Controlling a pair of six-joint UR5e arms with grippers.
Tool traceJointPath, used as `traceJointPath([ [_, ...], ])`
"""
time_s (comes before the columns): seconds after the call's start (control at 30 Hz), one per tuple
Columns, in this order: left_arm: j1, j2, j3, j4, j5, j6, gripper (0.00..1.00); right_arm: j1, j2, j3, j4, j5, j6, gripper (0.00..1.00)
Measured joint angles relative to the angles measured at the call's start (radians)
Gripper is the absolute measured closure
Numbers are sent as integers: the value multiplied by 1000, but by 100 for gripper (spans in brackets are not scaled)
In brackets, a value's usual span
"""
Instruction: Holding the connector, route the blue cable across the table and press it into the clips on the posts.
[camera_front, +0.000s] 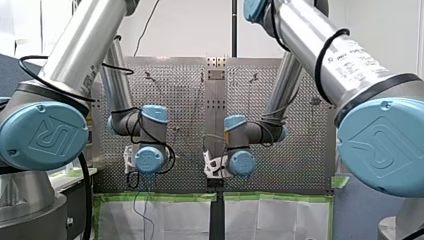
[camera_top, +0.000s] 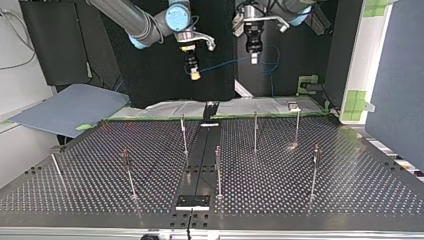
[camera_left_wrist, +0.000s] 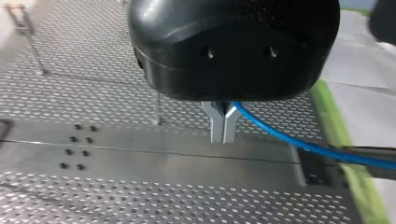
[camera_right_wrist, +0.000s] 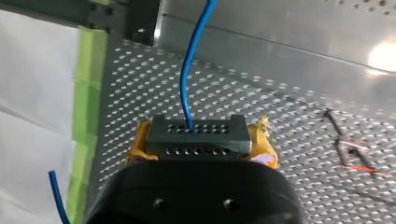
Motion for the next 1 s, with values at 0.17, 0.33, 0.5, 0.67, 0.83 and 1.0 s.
traceJointPath([
  [0.17, 12, 43, 21, -42, -10, -23, 100, 7, -42, -22, 44, -21, 37, 100],
  [0.33, 29, 87, 44, -86, -46, -19, 100, 9, -82, -55, 85, -59, 63, 100],
  [0.5, 47, 130, 70, -129, -88, -3, 100, 7, -127, -99, 130, -100, 68, 100],
  [0.67, 65, 172, 97, -171, -129, -1, 100, 8, -173, -144, 176, -131, 69, 100],
  [0.83, 80, 211, 130, -210, -165, -14, 100, 9, -215, -187, 213, -147, 69, 100],
  [1.0, 97, 249, 163, -248, -175, -15, 100, 12, -227, -230, 231, -163, 69, 100],
])
